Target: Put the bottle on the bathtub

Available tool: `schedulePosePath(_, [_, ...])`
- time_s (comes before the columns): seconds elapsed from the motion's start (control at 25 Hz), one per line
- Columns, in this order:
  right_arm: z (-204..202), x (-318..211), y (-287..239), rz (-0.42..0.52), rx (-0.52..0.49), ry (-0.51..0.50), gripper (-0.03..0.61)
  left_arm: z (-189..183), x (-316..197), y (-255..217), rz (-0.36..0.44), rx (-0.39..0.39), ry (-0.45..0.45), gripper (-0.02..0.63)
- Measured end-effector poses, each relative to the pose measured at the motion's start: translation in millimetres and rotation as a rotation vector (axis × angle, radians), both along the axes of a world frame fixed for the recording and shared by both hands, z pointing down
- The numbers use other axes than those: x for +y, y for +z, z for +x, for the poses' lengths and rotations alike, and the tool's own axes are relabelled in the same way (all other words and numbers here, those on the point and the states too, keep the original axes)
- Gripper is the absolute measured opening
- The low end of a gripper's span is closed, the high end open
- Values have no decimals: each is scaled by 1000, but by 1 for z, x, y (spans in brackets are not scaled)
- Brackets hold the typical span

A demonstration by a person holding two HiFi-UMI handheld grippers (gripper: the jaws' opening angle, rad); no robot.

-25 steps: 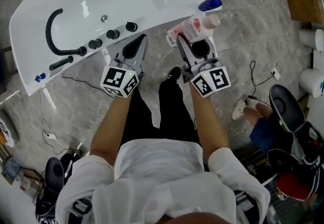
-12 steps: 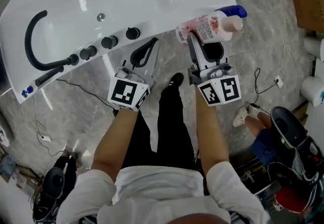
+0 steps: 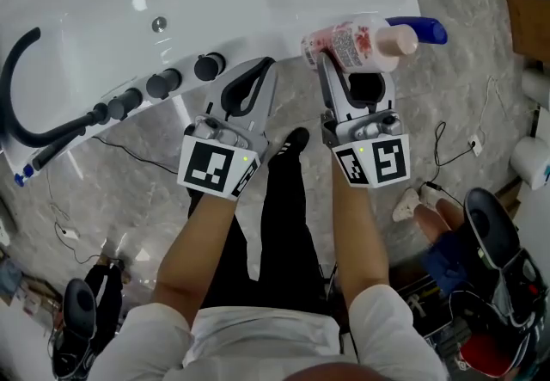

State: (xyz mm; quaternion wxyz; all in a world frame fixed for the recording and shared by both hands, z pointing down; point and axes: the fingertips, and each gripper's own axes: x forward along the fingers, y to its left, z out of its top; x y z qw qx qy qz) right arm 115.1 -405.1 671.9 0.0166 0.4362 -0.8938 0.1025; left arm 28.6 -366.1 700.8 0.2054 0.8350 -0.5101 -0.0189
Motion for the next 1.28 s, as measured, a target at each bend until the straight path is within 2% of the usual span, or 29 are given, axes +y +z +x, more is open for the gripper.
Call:
schedulePosePath(0.4, [-1,-23,33,34,59,5,206,-7,-25,11,29,-42,-108,18])
schedulePosePath(0.64, [-7,-27,41,66,70,-28,206,-3,-24,15,36,-35,-102,18])
schedulePosePath(1.28, [-11,-29,69,52,84,-17,207,2,-24,26,14,4,-79,18])
